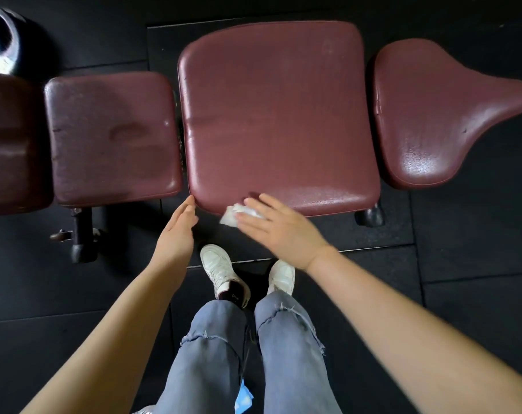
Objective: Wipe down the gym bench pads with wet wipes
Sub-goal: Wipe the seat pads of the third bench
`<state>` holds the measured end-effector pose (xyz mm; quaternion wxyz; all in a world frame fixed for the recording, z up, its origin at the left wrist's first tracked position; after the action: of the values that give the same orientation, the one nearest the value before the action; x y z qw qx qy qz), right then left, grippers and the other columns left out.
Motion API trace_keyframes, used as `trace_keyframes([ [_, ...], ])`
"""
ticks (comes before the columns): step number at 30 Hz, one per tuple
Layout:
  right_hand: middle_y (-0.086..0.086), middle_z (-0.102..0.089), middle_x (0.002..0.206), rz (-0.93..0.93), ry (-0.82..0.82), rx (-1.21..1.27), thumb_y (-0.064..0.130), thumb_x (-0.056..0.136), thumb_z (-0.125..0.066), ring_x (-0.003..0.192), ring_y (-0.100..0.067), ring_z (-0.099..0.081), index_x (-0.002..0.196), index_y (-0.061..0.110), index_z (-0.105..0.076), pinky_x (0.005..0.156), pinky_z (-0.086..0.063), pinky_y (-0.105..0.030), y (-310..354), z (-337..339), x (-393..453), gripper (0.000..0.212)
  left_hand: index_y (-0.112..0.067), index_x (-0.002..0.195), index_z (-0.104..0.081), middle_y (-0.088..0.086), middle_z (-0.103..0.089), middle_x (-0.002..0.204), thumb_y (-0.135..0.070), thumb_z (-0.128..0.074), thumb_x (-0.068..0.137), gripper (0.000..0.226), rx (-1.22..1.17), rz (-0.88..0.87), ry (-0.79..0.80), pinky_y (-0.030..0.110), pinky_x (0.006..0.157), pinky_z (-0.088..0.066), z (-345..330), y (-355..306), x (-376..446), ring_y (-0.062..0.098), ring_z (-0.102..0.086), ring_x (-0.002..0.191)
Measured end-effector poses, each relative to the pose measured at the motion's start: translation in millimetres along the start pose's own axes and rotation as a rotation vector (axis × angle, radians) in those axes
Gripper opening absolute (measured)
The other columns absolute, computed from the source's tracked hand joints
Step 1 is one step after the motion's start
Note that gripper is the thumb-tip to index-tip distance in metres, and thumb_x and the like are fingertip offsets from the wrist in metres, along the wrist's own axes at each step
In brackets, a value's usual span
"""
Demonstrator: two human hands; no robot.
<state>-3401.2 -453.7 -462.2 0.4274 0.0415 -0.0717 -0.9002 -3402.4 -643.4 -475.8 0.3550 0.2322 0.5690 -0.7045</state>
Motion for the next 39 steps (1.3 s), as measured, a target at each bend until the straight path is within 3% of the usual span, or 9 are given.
trace_keyframes([
  [5, 0.005, -0.062, 0.134, -0.14, 0.051, -0.127, -0.004, 0.083, -0.049, 0.126, -0.03, -0.056, 0.119, 0.019, -0.069, 0.115, -0.027, -0.049, -75.9, 9.5, -85.2, 0.047, -0.04, 0.141, -0.05, -0.035, -0.056, 0.114, -0.037, -0.042, 0.103, 0.039, -0.022, 0.024, -0.017, 0.029, 0.109, -0.039, -1.7, 4.5, -2.1, 0.003, -0.054, 0.121],
  [9, 0.003, -0.062, 0.133, -0.423, 0.06, -0.067, -0.015, 0.069, -0.069, 0.124, -0.031, -0.057, 0.12, 0.017, -0.068, 0.113, -0.025, -0.045, -103.9, 12.6, -141.0, 0.061, -0.037, 0.145, -0.046, -0.023, -0.055, 0.132, -0.033, -0.04, 0.104, 0.041, -0.029, 0.026, -0.001, 0.031, 0.112, -0.037, -3.9, 2.0, -2.3, 0.007, -0.05, 0.128],
  [15, -0.01, -0.07, 0.118, -1.232, -0.059, 0.241, -0.015, 0.082, -0.054, 0.115, -0.035, -0.06, 0.115, 0.011, -0.071, 0.105, -0.038, -0.046, -101.6, 7.3, -207.5, 0.045, -0.034, 0.148, -0.041, -0.016, -0.046, 0.148, -0.036, -0.042, 0.103, 0.045, 0.04, 0.049, 0.035, 0.036, 0.116, -0.033, -1.6, -5.2, -3.0, 0.009, -0.045, 0.135],
  [18, -0.009, -0.069, 0.12, -1.464, -0.298, 0.513, -0.009, 0.088, -0.048, 0.111, -0.03, -0.063, 0.118, 0.01, -0.07, 0.096, -0.041, -0.023, -91.0, 14.3, -206.5, 0.042, -0.034, 0.146, -0.045, -0.016, -0.049, 0.145, -0.033, -0.045, 0.101, 0.045, 0.074, 0.055, 0.043, 0.038, 0.118, -0.032, 0.9, -9.7, -3.0, 0.006, -0.045, 0.134],
  [21, -0.002, -0.072, 0.109, -1.318, -0.348, 0.661, -0.003, 0.09, -0.048, 0.091, -0.015, -0.066, 0.115, 0.016, -0.071, 0.084, -0.041, -0.012, -73.5, 31.3, -141.3, 0.039, -0.036, 0.144, -0.048, -0.018, -0.054, 0.138, -0.023, -0.049, 0.099, 0.047, 0.121, 0.063, 0.045, 0.024, 0.108, -0.037, 6.5, -11.3, -1.1, -0.001, -0.049, 0.125],
  [24, 0.012, -0.067, 0.091, -1.128, -0.327, 0.818, 0.007, 0.093, -0.048, 0.07, 0.001, -0.054, 0.108, 0.026, -0.067, 0.064, -0.037, -0.007, -55.6, 42.3, -60.7, 0.03, -0.034, 0.14, -0.053, -0.019, -0.062, 0.11, -0.019, -0.051, 0.096, 0.047, 0.209, 0.037, 0.022, 0.0, 0.074, -0.039, 15.3, -19.9, 2.2, -0.02, -0.056, 0.089],
  [28, 0.015, -0.06, 0.088, -0.862, -0.272, 0.9, 0.016, 0.094, -0.052, 0.073, 0.001, -0.051, 0.098, 0.026, -0.059, 0.063, -0.035, -0.007, -37.8, 45.3, 41.1, 0.013, -0.028, 0.141, -0.052, -0.012, -0.056, 0.137, -0.017, -0.049, 0.095, 0.047, 0.354, -0.09, 0.005, 0.022, 0.101, -0.034, 28.5, -40.3, 11.4, 0.003, -0.05, 0.124],
  [32, 0.007, -0.059, 0.097, -0.617, -0.132, 0.771, 0.011, 0.089, -0.062, 0.093, -0.014, -0.051, 0.094, 0.017, -0.067, 0.078, -0.043, -0.026, -30.9, 35.5, 105.0, 0.009, -0.029, 0.141, -0.05, -0.012, -0.05, 0.14, -0.019, -0.049, 0.094, 0.047, 0.528, -0.229, 0.044, 0.025, 0.1, -0.036, 40.6, -54.5, 23.2, 0.007, -0.05, 0.124],
  [39, -0.003, -0.062, 0.092, -0.294, 0.161, 0.506, 0.021, 0.092, -0.062, 0.089, -0.025, -0.054, 0.101, 0.012, -0.065, 0.085, -0.042, -0.038, -20.4, 19.4, 123.7, 0.014, -0.026, 0.138, -0.052, -0.016, -0.05, 0.132, -0.014, -0.051, 0.094, 0.046, 0.498, -0.304, 0.106, 0.029, 0.106, -0.041, 52.7, -59.9, 33.7, 0.0, -0.048, 0.122],
])
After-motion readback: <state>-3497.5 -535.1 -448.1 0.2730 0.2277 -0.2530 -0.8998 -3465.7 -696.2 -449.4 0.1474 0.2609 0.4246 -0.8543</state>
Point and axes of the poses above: each hand's wrist, its own x-axis towards the middle knuckle, its own z-axis out of the back of the hand, y = z × x, the point moved 6 cm from there along x, towards the middle knuckle
